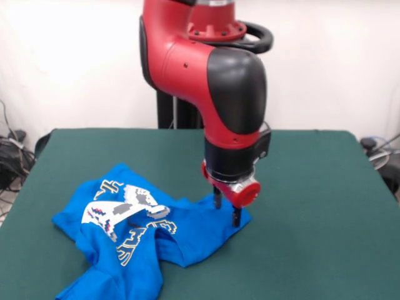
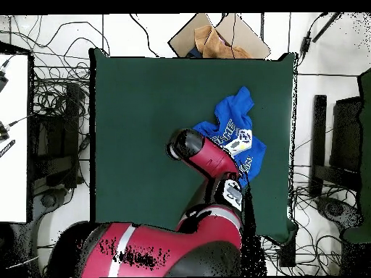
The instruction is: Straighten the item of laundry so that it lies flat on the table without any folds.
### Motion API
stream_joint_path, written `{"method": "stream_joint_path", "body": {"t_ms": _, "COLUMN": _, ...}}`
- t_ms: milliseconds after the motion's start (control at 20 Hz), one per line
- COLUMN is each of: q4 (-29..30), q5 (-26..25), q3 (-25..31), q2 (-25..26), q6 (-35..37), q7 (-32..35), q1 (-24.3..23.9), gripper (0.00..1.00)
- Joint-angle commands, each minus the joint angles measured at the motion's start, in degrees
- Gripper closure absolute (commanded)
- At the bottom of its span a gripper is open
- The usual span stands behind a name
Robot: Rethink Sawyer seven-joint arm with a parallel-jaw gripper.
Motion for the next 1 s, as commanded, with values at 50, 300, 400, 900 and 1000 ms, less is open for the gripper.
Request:
{"method": "stream_joint_path", "body": {"t_ms": 50, "q4": 0.55, "q5": 4.71, "q3": 1.71, "q2": 3.22, "q6": -1.76, "q7": 17.74, "q1": 0.17, "gripper": 0.00}}
{"method": "stream_joint_path", "body": {"t_ms": 300, "q4": 0.98, "q5": 3.05, "q3": 0.70, "q2": 4.44, "q6": -7.54, "q7": 14.84, "q1": 0.21, "gripper": 1.00}}
{"method": "stream_joint_path", "body": {"t_ms": 400, "q4": 0.38, "q5": 3.15, "q3": -0.99, "q2": 4.59, "q6": -4.81, "q7": 15.48, "q1": 0.89, "gripper": 1.00}}
{"method": "stream_joint_path", "body": {"t_ms": 900, "q4": 5.86, "q5": 4.25, "q3": 8.69, "q2": 2.82, "q6": -8.21, "q7": 11.12, "q1": -6.62, "gripper": 1.00}}
{"method": "stream_joint_path", "body": {"t_ms": 1000, "q4": 8.34, "q5": 3.40, "q3": 10.17, "q2": 1.58, "q6": -10.65, "q7": 11.21, "q1": -6.77, "gripper": 1.00}}
